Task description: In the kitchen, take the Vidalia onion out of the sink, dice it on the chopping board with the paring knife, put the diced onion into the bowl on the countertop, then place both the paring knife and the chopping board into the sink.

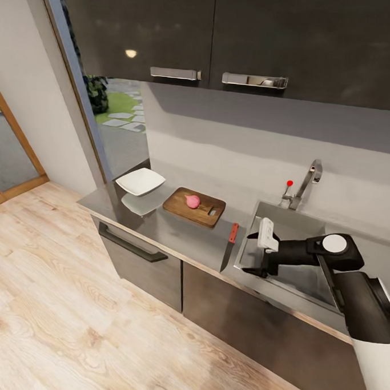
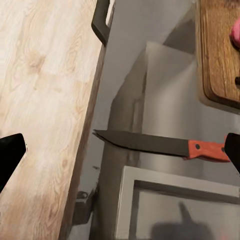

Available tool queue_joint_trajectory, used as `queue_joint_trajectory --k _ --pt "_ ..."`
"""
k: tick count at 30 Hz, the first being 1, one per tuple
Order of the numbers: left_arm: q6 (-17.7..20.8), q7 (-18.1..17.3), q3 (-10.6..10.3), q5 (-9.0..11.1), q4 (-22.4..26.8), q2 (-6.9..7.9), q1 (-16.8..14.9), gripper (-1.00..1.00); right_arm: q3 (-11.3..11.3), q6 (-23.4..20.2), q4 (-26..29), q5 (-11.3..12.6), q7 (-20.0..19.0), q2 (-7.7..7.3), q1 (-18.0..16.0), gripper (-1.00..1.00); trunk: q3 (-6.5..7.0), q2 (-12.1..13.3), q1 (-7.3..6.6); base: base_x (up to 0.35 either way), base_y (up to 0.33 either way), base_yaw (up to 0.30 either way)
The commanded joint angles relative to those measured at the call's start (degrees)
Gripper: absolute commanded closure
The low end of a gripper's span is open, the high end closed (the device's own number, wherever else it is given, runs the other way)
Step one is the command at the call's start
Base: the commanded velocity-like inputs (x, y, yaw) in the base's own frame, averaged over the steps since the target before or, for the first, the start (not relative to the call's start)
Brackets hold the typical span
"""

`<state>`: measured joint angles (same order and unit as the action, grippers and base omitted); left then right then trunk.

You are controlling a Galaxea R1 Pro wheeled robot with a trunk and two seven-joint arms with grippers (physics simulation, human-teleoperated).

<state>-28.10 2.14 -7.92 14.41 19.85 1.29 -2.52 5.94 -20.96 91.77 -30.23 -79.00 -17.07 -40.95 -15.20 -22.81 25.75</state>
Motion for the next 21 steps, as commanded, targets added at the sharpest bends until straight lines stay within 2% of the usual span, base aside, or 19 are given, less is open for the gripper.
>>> queue_joint_trajectory --k 1,4,9,16,20,21 --pt "-0.2 0.2 -0.5 0.4 0.0 0.07 0.0 -1.00 0.1 -0.5 0.1 -0.2 -0.4 0.19 -0.1 -1.00 -0.10 -0.1 0.03 0.016 0.000 0.000" --pt "-0.2 0.2 -0.5 0.4 0.0 0.10 0.0 -1.00 0.4 -0.4 0.1 -0.2 -1.9 1.21 -0.1 -1.00 -0.10 -0.1 0.03 0.159 0.000 0.000" --pt "-0.2 0.2 -0.5 0.4 0.0 0.11 0.0 -1.00 2.7 -0.3 0.0 -0.3 -2.6 1.40 -0.1 -1.00 -0.10 -0.1 0.03 0.279 0.000 0.000" --pt "-0.2 0.2 -0.5 0.4 -0.1 0.11 0.0 -1.00 3.5 -0.1 0.0 -0.7 -2.8 1.38 -0.1 -1.00 -0.10 -0.1 0.03 0.307 0.000 0.000" --pt "-0.2 0.2 -0.5 0.4 -0.1 0.11 0.0 -1.00 3.6 0.0 0.0 -1.5 -3.2 1.34 -0.1 -1.00 -0.10 -0.1 0.03 0.311 0.018 0.000" --pt "-0.2 0.2 -0.5 0.4 -0.1 0.11 0.0 -1.00 3.6 0.9 0.0 -3.1 -4.6 1.33 -0.1 -1.00 -0.10 -0.1 0.03 0.313 0.005 0.000"
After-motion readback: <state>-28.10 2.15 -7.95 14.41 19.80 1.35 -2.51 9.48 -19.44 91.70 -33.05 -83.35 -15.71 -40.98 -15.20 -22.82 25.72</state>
